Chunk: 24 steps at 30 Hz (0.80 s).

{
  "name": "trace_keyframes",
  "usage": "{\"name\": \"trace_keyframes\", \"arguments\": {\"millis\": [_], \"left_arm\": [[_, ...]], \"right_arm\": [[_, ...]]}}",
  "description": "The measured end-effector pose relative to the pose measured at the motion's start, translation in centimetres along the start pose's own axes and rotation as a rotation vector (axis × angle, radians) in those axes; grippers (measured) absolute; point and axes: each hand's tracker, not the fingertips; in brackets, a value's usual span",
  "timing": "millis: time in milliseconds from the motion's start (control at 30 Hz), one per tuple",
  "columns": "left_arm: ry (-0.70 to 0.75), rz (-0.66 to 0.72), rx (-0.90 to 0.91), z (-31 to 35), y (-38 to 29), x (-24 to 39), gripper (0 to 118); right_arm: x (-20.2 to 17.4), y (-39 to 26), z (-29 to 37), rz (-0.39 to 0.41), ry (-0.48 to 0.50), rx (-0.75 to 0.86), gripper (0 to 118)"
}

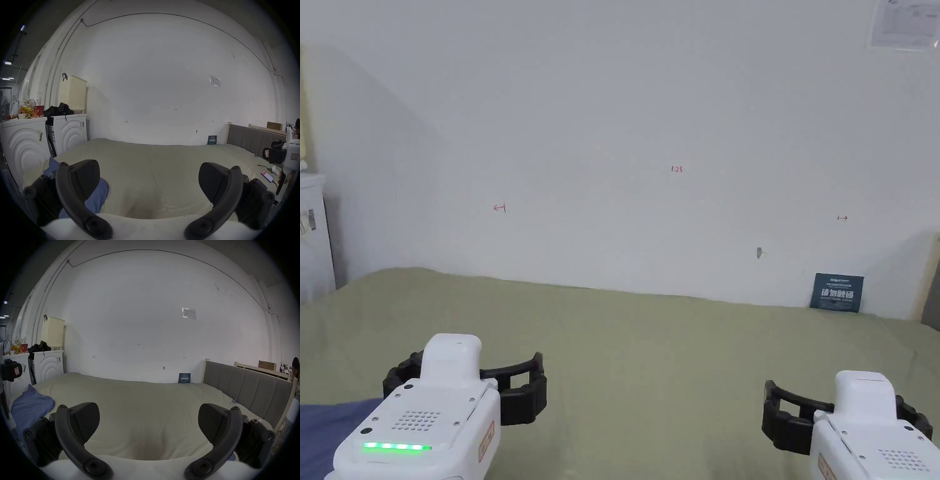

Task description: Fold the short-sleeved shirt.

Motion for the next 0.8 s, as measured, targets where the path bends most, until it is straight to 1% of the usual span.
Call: {"name": "trace_keyframes", "arguments": {"millis": [133,500,800], "left_arm": [[0.001,0.009,-0.005,0.03,-0.03,0.02,118],[-0.011,0.012,-0.013,0.16,-0.42,0.09,118],[-0.009,0.014,-0.024,0.23,-0.73,0.02,118]], "right_arm": [[-0.11,0.09,0.09,-0.010,0.009,0.001,118],[-0.46,-0.25,0.23,-0.004,0.020,-0.010,118],[-0.51,-0.35,0.45,-0.015,0.003,-0.003,118]]}}
